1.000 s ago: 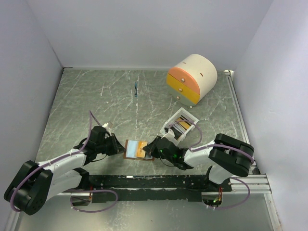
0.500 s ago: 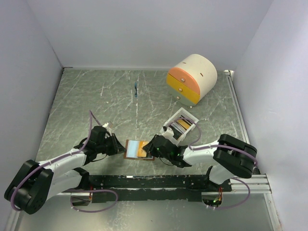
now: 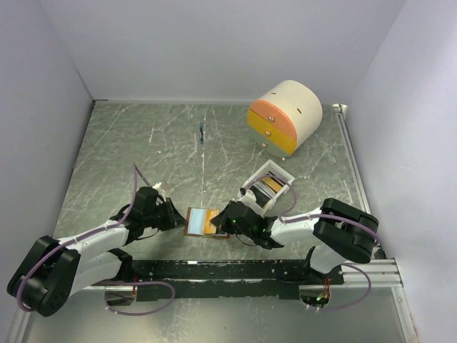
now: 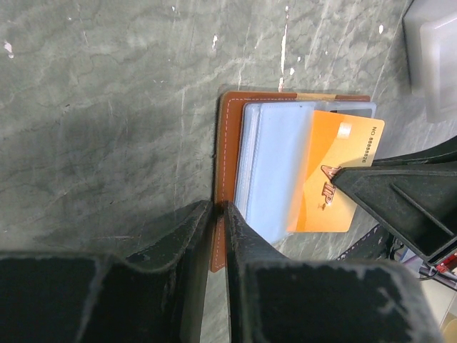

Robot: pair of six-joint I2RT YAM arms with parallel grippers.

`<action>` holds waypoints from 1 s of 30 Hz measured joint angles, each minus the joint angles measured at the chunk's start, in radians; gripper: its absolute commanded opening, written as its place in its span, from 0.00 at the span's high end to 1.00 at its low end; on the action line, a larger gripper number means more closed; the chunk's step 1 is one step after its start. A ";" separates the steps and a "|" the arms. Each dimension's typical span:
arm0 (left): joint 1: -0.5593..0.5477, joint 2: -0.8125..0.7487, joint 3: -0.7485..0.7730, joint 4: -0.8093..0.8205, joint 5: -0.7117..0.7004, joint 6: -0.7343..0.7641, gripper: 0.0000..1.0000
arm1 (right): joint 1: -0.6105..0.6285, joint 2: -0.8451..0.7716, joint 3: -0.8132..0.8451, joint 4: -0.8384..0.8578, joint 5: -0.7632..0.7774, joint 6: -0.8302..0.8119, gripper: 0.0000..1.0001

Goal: Put the credit cards into the card holder
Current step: Insert the credit card into the card holder.

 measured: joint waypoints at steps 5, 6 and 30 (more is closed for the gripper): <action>0.000 0.002 0.000 0.001 0.000 0.000 0.75 | 0.000 0.001 -0.018 0.031 -0.012 0.000 0.91; 0.000 0.002 0.000 0.001 0.000 0.000 0.75 | 0.000 0.002 -0.020 0.038 -0.013 0.000 0.91; 0.000 -0.005 -0.008 0.011 0.001 -0.001 0.76 | 0.002 -0.018 0.063 -0.140 -0.004 -0.012 0.59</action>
